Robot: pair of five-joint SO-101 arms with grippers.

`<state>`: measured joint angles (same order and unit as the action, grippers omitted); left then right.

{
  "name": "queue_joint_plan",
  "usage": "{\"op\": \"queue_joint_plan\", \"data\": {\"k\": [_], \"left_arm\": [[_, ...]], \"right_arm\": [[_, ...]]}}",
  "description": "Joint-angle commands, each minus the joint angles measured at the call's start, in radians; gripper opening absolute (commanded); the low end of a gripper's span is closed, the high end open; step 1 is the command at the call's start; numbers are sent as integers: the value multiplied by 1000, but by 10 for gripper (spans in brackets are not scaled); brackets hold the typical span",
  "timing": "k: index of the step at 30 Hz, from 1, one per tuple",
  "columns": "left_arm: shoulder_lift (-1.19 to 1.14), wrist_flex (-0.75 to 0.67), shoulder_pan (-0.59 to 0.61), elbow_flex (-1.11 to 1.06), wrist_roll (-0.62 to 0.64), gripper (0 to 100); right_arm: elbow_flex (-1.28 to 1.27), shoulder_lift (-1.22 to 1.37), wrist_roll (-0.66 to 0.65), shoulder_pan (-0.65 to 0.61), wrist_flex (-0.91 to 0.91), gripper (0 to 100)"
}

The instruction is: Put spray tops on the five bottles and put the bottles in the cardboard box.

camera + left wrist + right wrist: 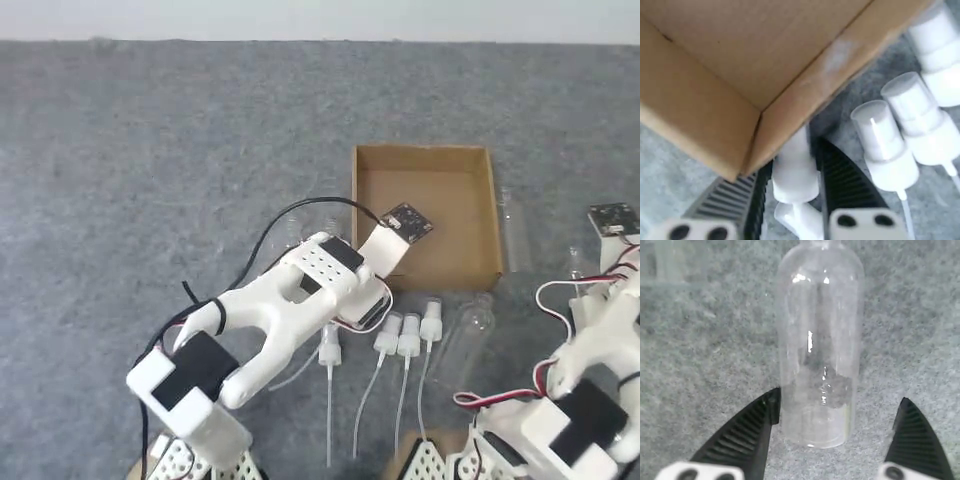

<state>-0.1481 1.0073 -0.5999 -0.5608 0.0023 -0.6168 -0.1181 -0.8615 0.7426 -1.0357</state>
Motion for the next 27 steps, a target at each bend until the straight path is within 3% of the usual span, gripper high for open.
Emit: {"op": "queue_joint_plan", "data": {"k": [1, 10, 17, 27], "left_arm": [[78, 29, 14, -13, 11, 83], [393, 169, 32, -82, 0, 83], [585, 207, 186, -76, -86, 83], [921, 226, 410, -153, -95, 83]], "right_arm": [[9, -61, -9, 12, 19, 311], [9, -67, -11, 7, 15, 311], [26, -71, -5, 1, 22, 311], [235, -58, 97, -76, -61, 280]]}}
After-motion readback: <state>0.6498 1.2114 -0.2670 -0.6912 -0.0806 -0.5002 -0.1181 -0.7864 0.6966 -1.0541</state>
